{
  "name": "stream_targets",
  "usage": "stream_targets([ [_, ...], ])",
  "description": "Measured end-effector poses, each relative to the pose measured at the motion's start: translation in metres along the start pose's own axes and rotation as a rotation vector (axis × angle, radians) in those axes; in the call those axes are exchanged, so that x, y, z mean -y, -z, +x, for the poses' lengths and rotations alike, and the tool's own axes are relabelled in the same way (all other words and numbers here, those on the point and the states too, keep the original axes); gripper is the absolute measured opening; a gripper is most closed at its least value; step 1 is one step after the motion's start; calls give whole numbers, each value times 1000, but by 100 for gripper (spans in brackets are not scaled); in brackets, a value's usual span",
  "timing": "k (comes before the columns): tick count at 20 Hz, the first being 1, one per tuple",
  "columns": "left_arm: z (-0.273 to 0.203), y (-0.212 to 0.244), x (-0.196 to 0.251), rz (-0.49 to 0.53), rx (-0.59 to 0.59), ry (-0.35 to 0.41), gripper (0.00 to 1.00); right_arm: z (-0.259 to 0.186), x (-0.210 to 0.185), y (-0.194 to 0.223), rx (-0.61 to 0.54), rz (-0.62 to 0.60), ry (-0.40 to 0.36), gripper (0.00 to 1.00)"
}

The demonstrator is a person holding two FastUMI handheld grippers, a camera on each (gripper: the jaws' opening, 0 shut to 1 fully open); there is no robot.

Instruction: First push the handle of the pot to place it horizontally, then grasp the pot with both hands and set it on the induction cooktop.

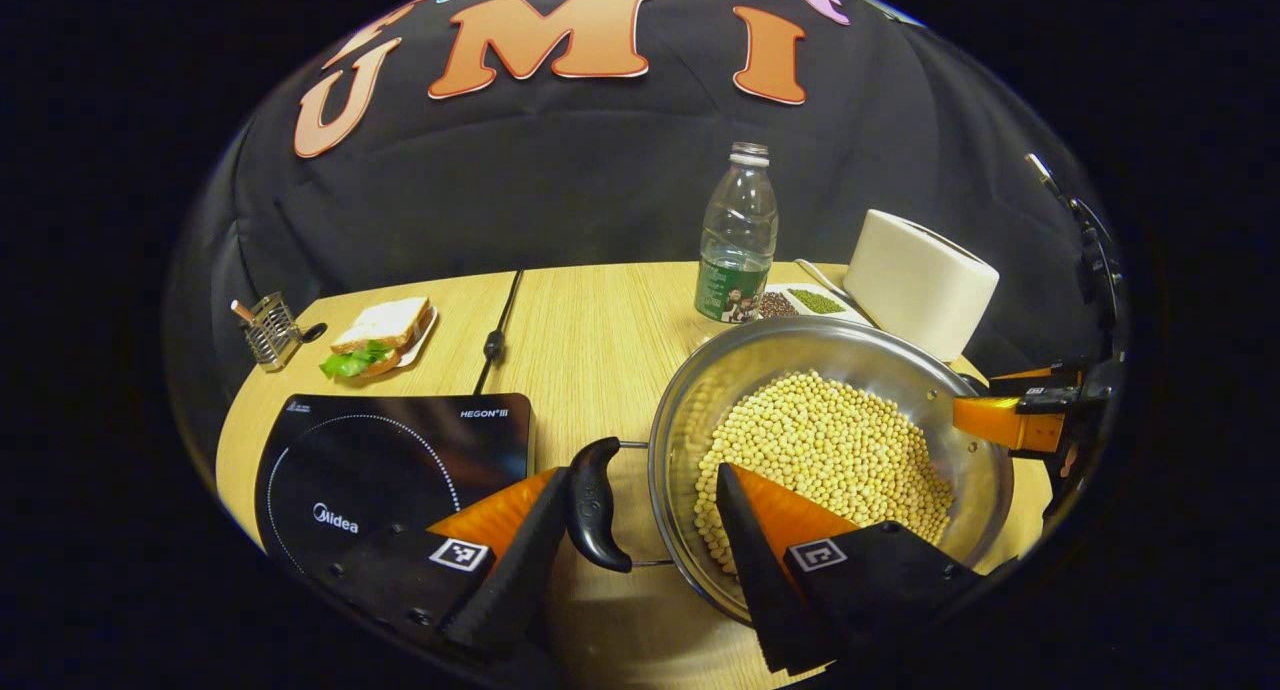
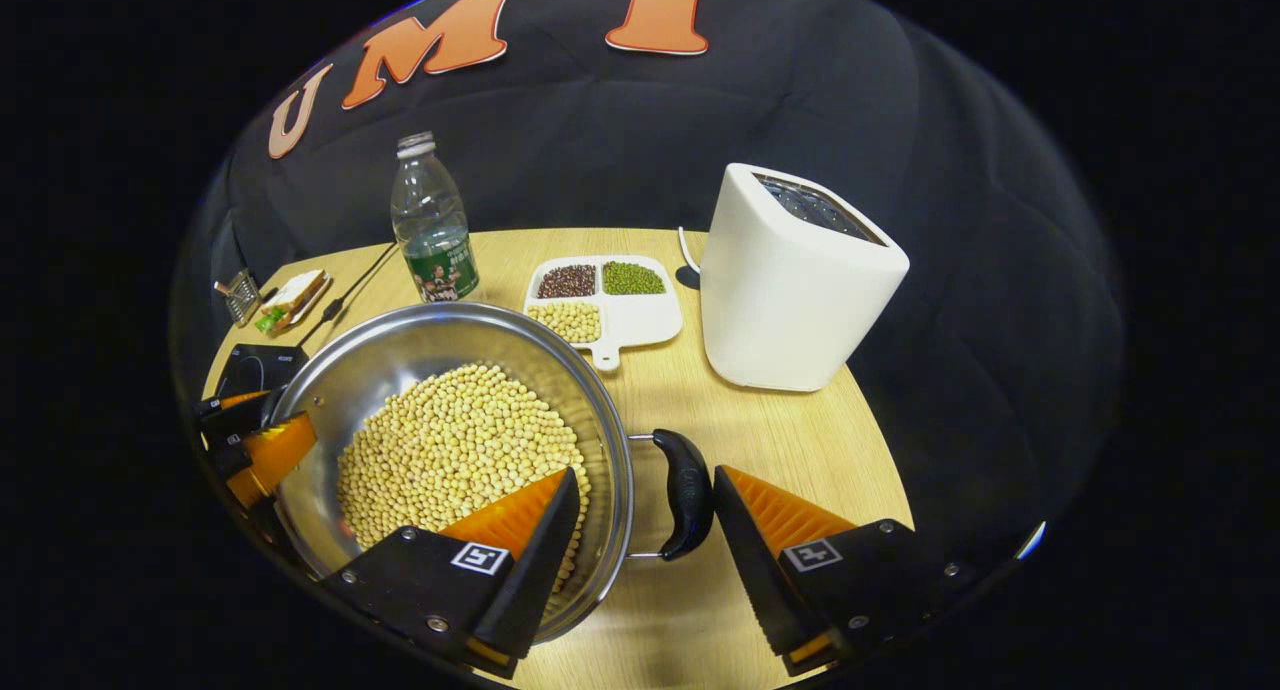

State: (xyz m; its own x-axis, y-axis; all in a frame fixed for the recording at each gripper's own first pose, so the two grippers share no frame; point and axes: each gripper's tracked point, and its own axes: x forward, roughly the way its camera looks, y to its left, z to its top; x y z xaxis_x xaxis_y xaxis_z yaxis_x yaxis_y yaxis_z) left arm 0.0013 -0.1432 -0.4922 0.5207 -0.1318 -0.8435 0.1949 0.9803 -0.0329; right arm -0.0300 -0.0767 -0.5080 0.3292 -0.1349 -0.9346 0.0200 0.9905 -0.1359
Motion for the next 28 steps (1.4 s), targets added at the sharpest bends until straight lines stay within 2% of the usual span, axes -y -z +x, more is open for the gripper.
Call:
stream_targets([
  [4, 17, 2, 1, 57, -13, -26, 92, 7, 13, 5, -30, 6, 60, 84],
  [16, 50, 8, -5, 95, -38, -60, 93, 24, 3, 16, -96, 30, 52, 78],
  [18, 50, 6, -6, 88, -26, -56, 91, 22, 3, 16, -94, 20, 48, 76],
  [19, 50, 3, -7, 76, -20, -55, 86, 23, 3, 17, -89, 21, 44, 74],
  [21, 51, 2, -7, 44, -13, -49, 85, 23, 2, 17, -81, 42, 37, 70],
  [23, 48, 1, -7, 29, -25, -49, 80, 22, 2, 17, -69, 38, 36, 62],
  [24, 48, 5, -7, 20, -29, -52, 79, 21, 2, 16, -60, 29, 41, 65],
  [28, 37, 1, -4, -21, -13, -51, 79, 9, 3, 8, -31, 31, 50, 63],
])
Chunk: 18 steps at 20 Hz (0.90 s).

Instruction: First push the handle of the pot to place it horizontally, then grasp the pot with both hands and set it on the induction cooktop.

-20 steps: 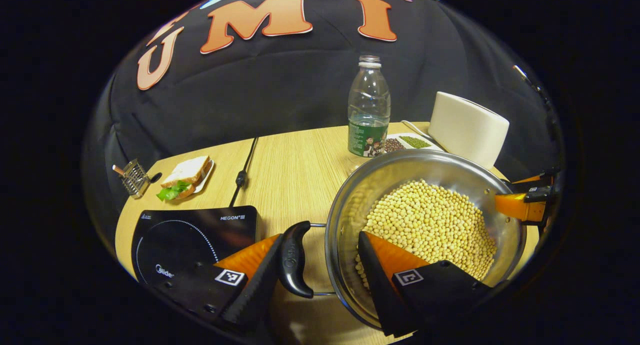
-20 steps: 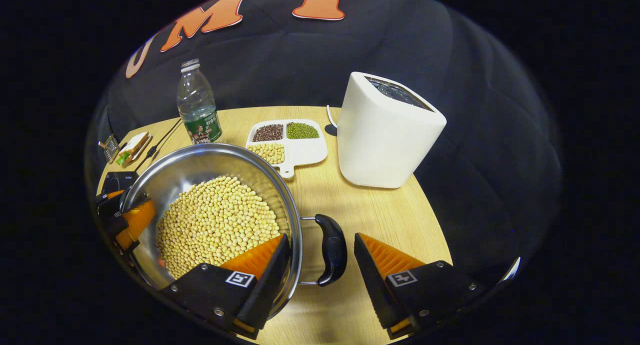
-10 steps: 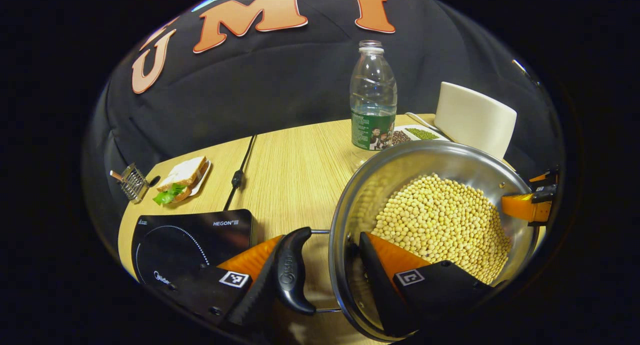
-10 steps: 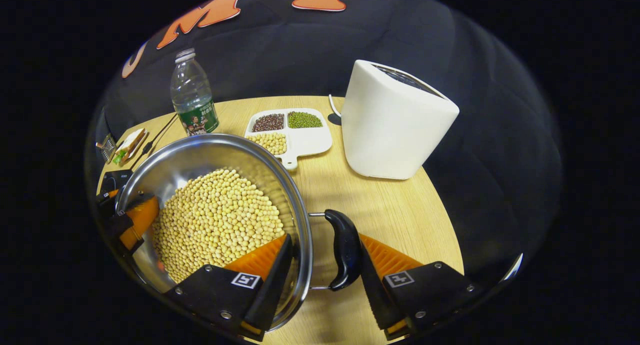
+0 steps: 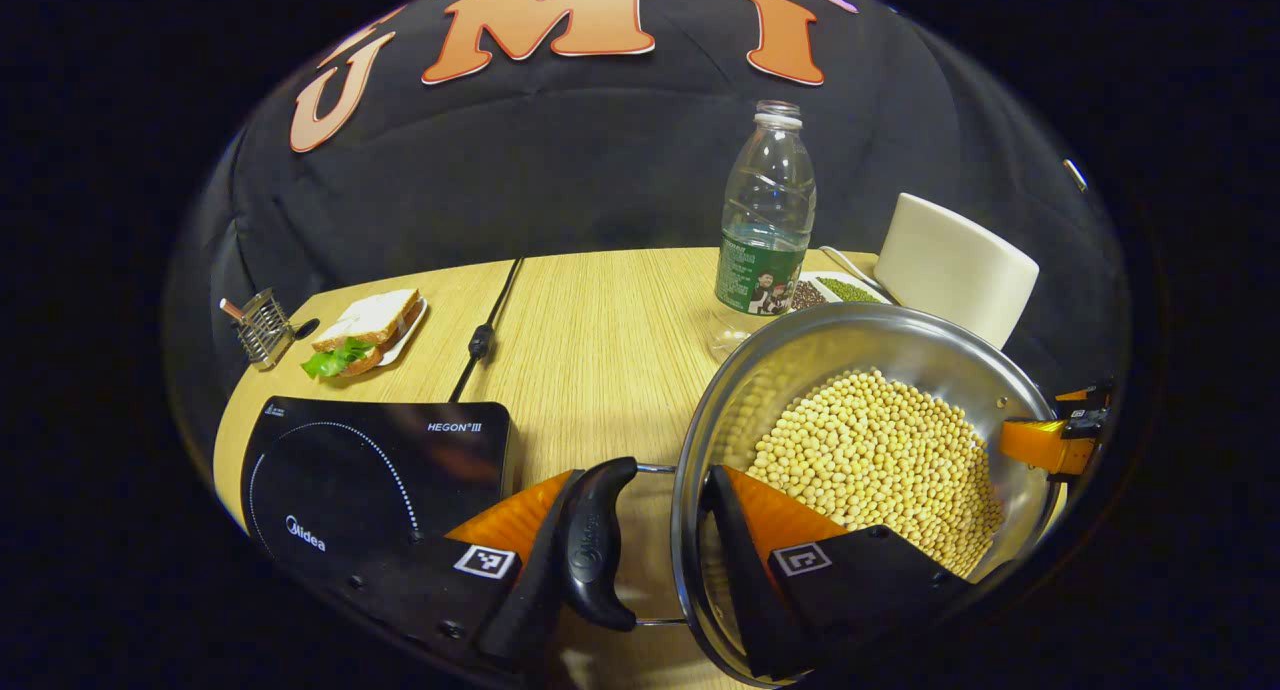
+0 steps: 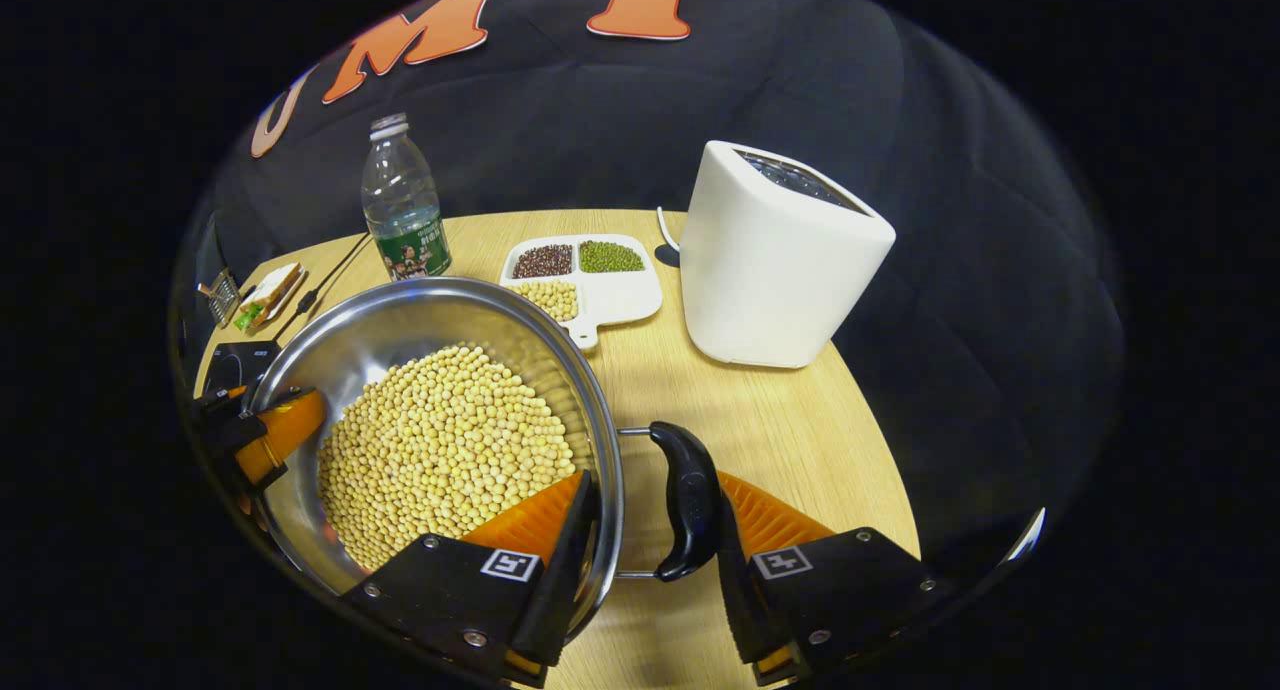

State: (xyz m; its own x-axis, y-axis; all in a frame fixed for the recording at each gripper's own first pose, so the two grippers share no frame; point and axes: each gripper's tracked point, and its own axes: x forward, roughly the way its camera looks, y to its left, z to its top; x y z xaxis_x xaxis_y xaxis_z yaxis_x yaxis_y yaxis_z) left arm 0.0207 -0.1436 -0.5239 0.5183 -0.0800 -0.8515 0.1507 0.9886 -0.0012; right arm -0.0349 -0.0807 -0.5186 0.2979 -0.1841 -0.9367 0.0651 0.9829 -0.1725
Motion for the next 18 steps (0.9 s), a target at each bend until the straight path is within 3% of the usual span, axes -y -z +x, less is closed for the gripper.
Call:
stream_targets([
  [7, -41, -29, -16, 7, 87, -22, 75, -36, -2, -16, 71, 13, -13, 63],
  [9, -54, -33, -24, -4, 103, -35, 81, -47, -9, -20, 85, 3, -25, 63],
  [11, -68, -37, -36, -6, 115, -50, 78, -55, -15, -22, 93, 0, -41, 63],
  [18, -118, -44, -93, -16, 165, -126, 78, -92, -66, -40, 150, -33, -108, 63],
])
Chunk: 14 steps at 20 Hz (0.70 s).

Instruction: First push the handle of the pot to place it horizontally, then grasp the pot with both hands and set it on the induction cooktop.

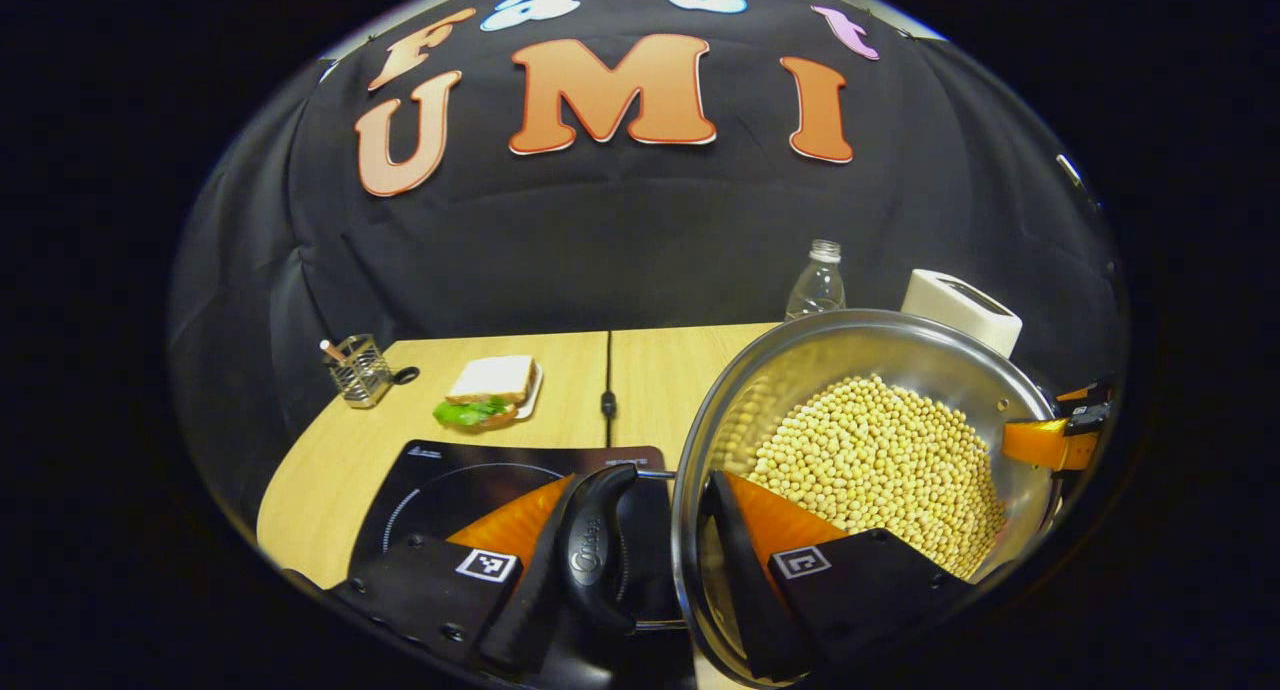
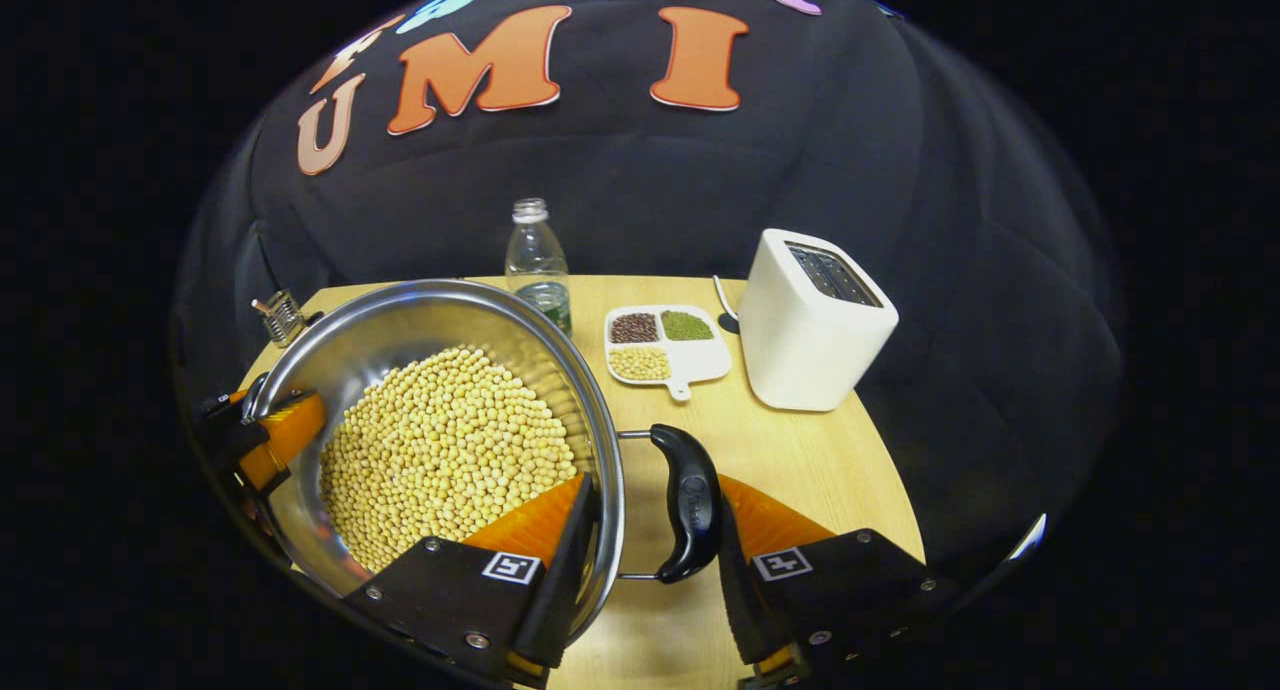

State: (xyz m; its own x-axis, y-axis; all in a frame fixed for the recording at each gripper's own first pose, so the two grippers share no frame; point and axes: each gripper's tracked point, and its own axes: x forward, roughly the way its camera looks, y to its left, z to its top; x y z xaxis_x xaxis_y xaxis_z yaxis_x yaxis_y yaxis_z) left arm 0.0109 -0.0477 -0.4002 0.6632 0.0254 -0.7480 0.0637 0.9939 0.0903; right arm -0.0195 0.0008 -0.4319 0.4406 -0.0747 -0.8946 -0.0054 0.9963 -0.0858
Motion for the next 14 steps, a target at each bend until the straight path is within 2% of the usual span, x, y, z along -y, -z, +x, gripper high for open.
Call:
stream_targets([
  [1, -5, -1, -12, -2, 5, -13, 75, -6, -10, -2, 7, -4, -14, 63],
  [4, -21, -7, -48, -20, 17, -56, 81, -10, -41, -9, 9, -37, -54, 63],
  [6, -29, -10, -69, -29, 28, -77, 78, -10, -62, -20, 39, -50, -66, 63],
  [7, -32, -10, -78, -29, 30, -85, 81, -14, -70, -22, 40, -63, -77, 63],
  [8, -34, -9, -88, -31, 27, -95, 78, -12, -79, -22, 27, -74, -91, 63],
  [14, -46, -4, -147, -47, 18, -152, 78, 25, -114, -22, 18, -98, -143, 63],
])
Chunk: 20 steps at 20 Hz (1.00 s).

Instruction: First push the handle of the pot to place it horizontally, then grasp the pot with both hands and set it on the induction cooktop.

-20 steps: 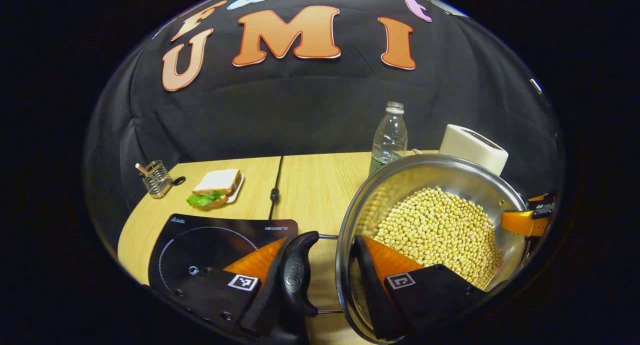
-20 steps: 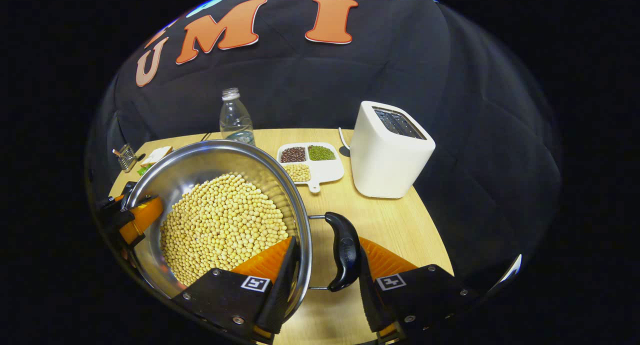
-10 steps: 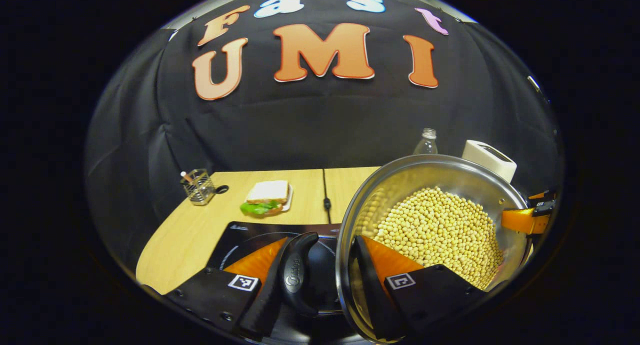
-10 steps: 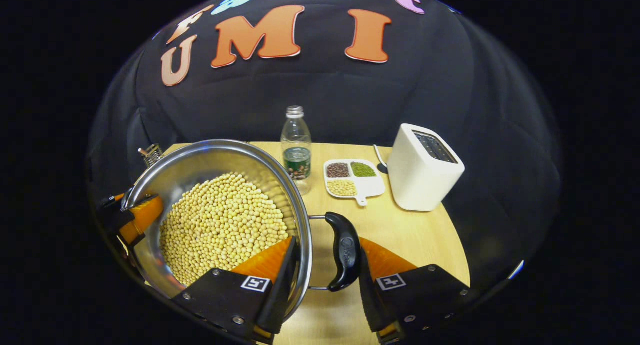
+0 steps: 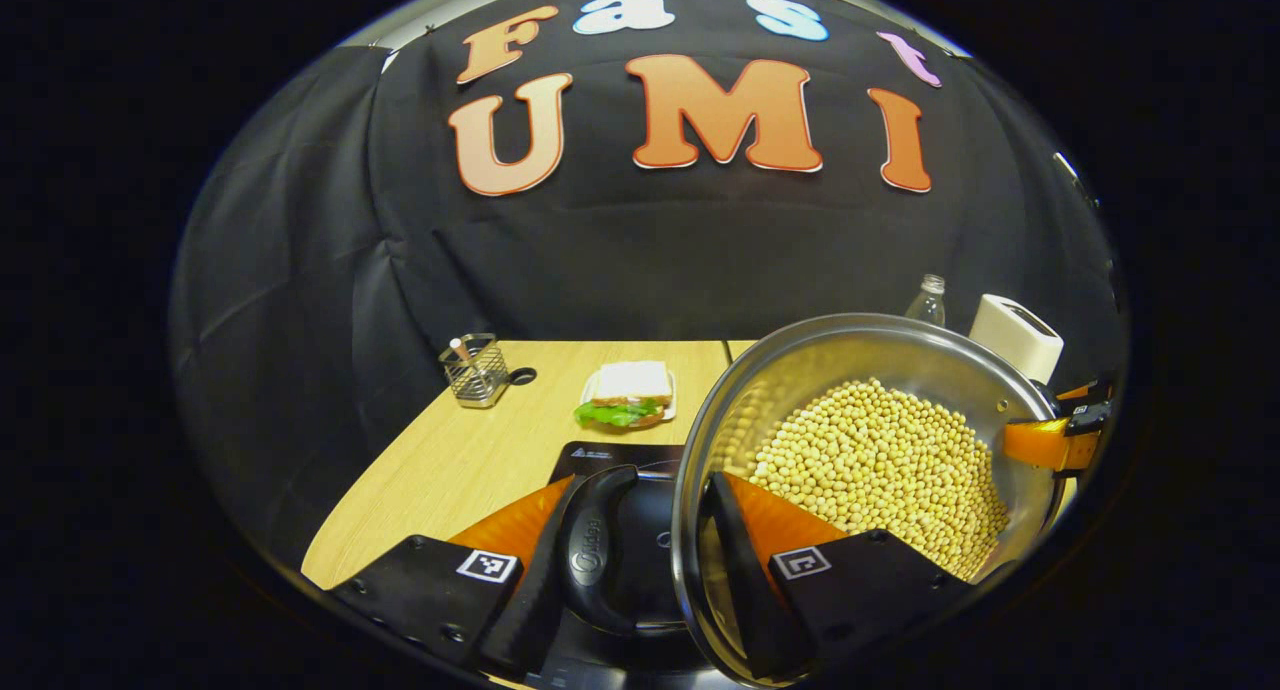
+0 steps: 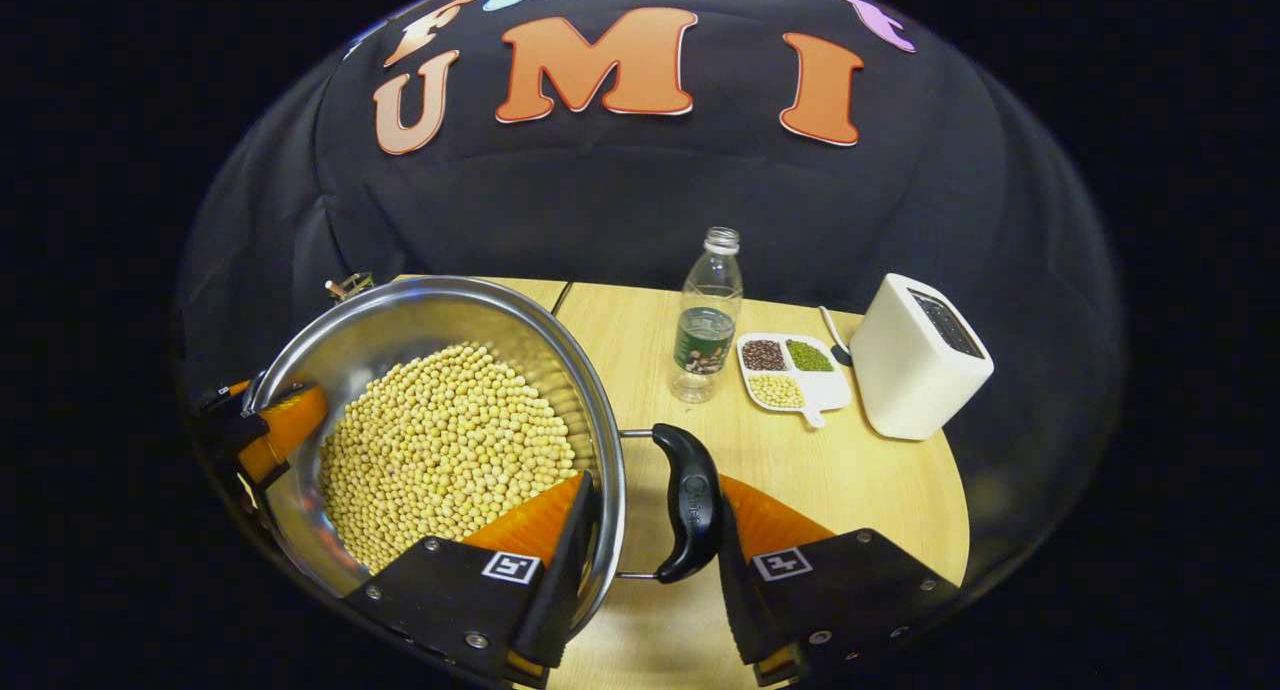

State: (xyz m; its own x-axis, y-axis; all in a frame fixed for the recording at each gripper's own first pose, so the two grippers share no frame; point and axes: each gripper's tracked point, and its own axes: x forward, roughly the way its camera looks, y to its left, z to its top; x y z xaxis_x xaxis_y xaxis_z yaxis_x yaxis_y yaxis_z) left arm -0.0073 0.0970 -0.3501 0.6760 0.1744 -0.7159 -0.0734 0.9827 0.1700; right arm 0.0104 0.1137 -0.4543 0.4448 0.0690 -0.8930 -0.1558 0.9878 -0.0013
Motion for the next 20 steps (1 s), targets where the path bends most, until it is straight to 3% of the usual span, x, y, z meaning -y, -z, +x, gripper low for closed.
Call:
stream_targets([
  [3, 0, -5, -33, 2, 8, -21, 78, 6, -16, -4, 4, -19, -19, 63],
  [4, 0, -6, -44, -3, 11, -29, 78, 7, -22, -7, 9, -20, -25, 58],
  [5, -1, -9, -53, -7, 14, -35, 78, 8, -28, -10, 14, -25, -30, 63],
  [11, 6, -14, -95, -20, 24, -67, 78, 43, -51, -11, 12, -38, -59, 63],
  [16, 17, -9, -108, -26, 19, -72, 75, 72, -59, -7, 3, -43, -55, 63],
  [19, 30, -2, -109, -29, 9, -57, 81, 67, -63, -7, -12, -50, -46, 63],
  [20, 37, 1, -108, -32, 4, -50, 78, 69, -69, -6, -15, -53, -38, 63],
])
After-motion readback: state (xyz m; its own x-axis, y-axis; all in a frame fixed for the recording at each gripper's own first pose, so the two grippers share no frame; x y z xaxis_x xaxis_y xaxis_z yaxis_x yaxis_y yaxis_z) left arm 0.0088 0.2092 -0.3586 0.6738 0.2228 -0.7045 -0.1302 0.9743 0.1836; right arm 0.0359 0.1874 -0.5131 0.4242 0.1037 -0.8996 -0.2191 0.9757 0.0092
